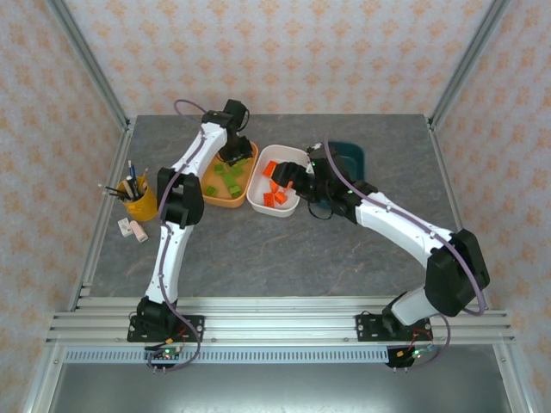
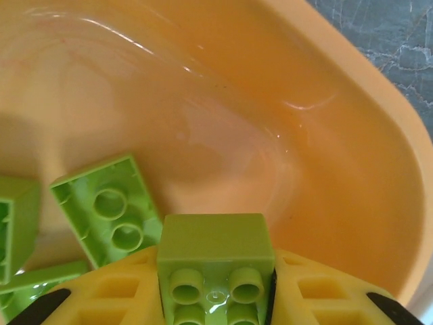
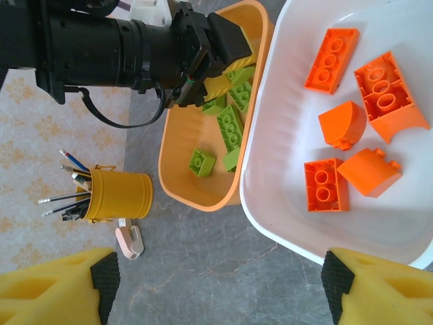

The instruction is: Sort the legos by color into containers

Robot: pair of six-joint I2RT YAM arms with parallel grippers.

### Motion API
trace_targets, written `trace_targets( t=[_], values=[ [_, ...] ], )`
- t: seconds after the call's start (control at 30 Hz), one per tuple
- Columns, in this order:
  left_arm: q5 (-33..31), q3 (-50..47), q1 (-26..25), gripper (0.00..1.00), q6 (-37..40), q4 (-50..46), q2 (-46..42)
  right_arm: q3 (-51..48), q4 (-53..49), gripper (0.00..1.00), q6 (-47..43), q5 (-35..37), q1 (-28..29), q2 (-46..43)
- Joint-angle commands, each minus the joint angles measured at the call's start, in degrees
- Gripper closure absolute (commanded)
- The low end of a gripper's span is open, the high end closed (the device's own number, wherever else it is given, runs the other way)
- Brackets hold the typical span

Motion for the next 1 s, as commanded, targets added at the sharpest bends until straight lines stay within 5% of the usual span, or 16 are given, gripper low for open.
trace_targets(
  t=[0.0, 0.4, 0.77, 0.97],
  values=[
    [0.91, 3.28, 0.27, 0.64, -1.58, 1.67, 1.30, 0.02, 1.45, 0.20, 0.75, -0.14, -0.42, -0.40],
    [1.17, 4.51, 0.36, 0.54, -2.05, 1.48, 1.60, 0.85, -0.95, 0.20, -0.37, -1.38, -0.41, -0.70],
    [-2.80, 4.20, 0.48, 0.40, -1.48, -3.69, -8.80, 2.19, -8.25, 0.20, -5.10, 1.51, -0.61, -6.88],
    [-5.81, -18.04, 0.14, 0.26, 0.15, -0.04, -29.28, 2.77, -20.70, 0.07, -10.77, 6.46, -1.91, -14.36]
  ],
)
